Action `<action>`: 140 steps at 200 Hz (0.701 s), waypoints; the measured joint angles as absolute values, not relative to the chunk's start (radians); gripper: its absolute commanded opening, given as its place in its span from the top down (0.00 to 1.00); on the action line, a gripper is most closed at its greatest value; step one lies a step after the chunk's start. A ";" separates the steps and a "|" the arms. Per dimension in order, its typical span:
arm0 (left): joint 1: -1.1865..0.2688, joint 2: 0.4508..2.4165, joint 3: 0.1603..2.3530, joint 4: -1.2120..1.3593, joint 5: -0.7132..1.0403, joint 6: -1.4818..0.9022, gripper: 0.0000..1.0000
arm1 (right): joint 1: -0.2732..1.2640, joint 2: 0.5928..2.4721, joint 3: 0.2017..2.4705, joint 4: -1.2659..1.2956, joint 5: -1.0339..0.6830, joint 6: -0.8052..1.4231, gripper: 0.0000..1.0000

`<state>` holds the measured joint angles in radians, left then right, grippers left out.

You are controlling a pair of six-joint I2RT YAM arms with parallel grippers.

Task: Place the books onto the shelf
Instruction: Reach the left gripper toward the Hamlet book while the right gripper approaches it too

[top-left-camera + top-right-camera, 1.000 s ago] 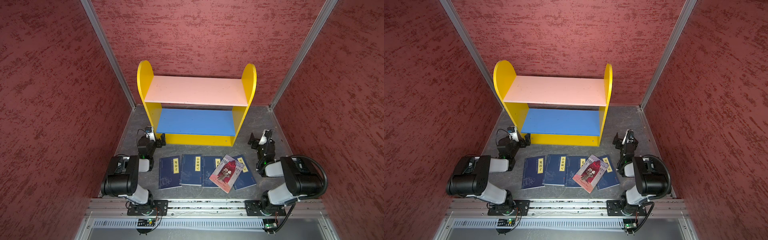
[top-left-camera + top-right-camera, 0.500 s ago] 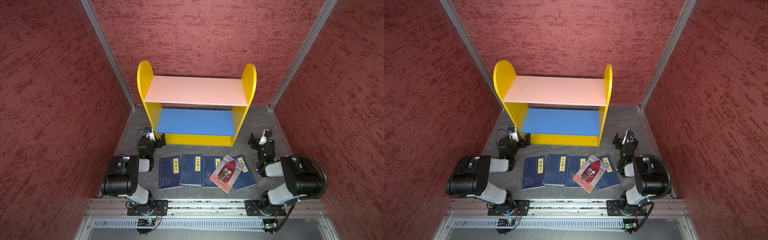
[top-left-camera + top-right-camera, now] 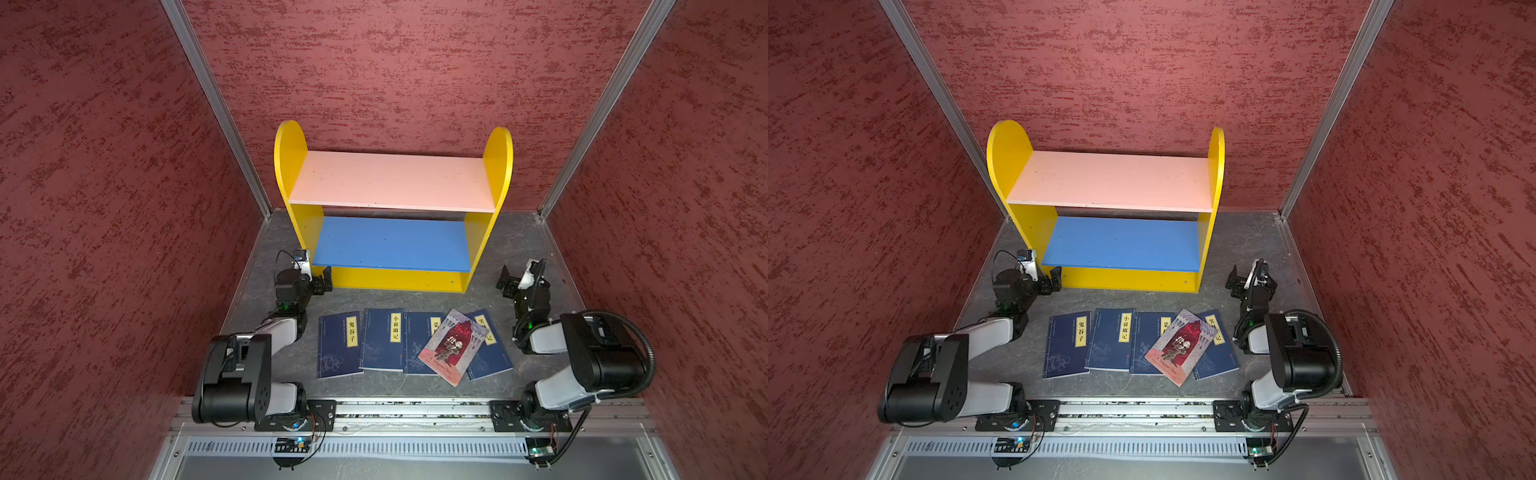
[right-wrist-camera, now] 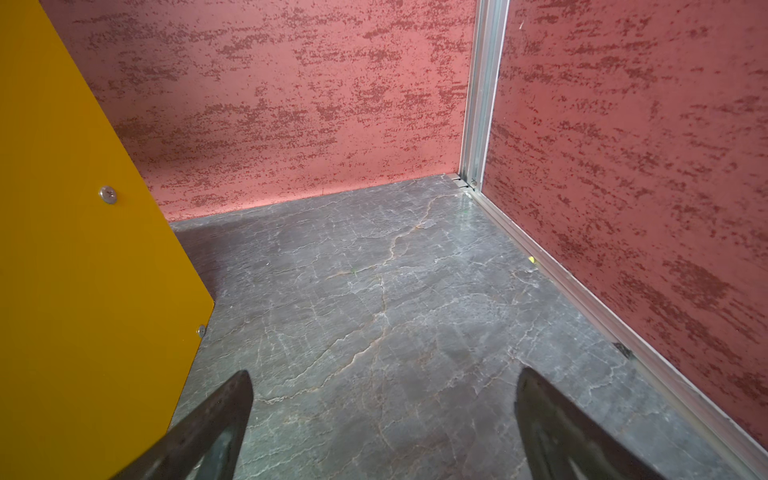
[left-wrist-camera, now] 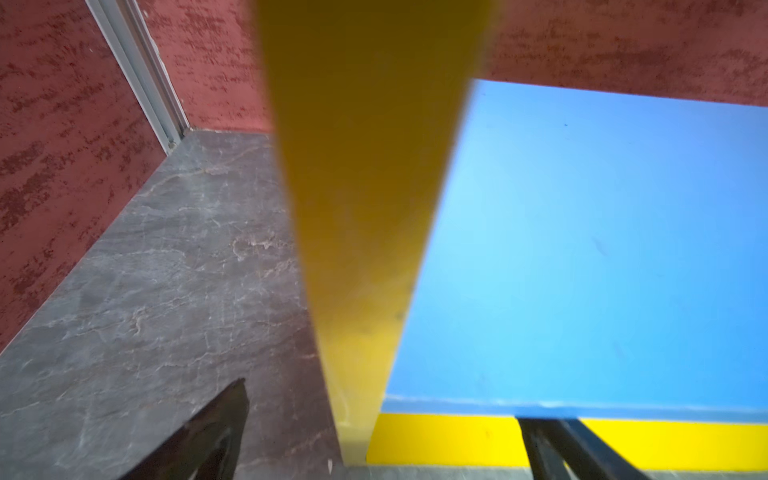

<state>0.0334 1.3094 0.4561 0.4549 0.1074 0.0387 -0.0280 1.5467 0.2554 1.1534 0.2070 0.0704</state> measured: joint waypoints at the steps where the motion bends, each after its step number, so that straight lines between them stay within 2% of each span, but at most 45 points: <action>1: 0.033 1.304 0.460 0.441 0.108 0.040 0.01 | -0.028 1.547 0.255 1.153 0.207 0.070 0.01; 33: 0.028 1.185 0.596 0.087 0.152 0.042 0.01 | -0.028 1.538 0.255 1.151 0.229 0.078 0.01; 83: 0.020 0.962 0.712 -0.296 0.274 0.132 0.01 | -0.027 1.504 0.221 1.173 0.233 0.076 0.01; 140: -0.051 0.908 0.841 -0.702 0.385 0.273 0.01 | -0.007 1.165 0.330 0.846 0.266 0.110 0.01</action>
<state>-0.0509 0.9085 0.8410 -0.7025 0.3855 0.2726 -0.0071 1.1652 0.3302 0.8455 0.2657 0.1097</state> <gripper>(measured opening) 0.994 0.990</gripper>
